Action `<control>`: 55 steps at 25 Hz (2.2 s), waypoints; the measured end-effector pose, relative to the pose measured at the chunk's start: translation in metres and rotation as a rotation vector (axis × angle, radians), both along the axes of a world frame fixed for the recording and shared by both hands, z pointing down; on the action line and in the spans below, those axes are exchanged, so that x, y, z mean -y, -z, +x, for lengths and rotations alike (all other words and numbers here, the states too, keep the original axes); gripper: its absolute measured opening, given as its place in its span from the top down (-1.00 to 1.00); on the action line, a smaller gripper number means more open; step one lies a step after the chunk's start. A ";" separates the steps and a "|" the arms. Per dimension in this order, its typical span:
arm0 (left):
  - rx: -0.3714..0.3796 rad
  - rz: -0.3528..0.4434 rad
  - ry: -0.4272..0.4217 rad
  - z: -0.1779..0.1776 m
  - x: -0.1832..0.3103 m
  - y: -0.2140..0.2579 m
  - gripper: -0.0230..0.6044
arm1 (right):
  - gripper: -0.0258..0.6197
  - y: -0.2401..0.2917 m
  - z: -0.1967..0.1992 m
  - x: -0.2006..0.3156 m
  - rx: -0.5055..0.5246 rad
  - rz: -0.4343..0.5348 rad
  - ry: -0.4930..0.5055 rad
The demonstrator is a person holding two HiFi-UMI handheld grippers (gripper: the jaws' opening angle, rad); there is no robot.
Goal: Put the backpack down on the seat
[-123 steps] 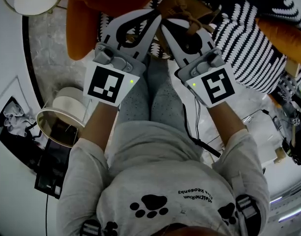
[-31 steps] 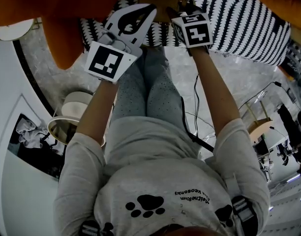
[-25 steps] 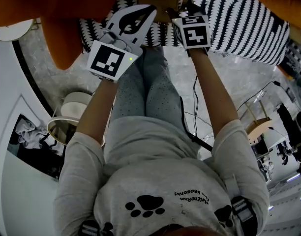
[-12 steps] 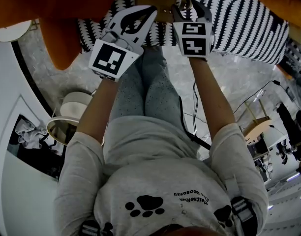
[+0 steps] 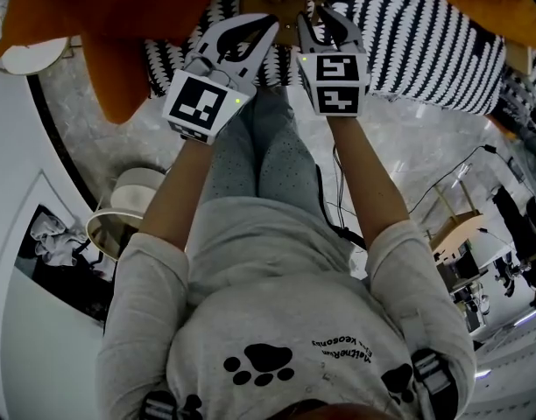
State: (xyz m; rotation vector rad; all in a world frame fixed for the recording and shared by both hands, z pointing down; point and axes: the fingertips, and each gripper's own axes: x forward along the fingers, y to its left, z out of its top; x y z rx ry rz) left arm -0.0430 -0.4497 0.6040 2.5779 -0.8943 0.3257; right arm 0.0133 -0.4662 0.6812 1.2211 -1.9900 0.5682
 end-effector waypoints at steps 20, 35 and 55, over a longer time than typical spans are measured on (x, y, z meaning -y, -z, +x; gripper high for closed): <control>-0.040 0.067 0.013 0.004 -0.027 0.174 0.86 | 0.82 0.212 -0.014 -0.031 0.101 0.129 0.051; -0.090 0.156 0.083 -0.016 -0.068 0.306 0.86 | 0.82 0.383 -0.033 -0.078 0.225 0.355 0.096; -0.062 0.295 0.190 -0.003 -0.112 0.354 0.86 | 0.82 0.427 -0.015 -0.130 0.314 0.539 0.193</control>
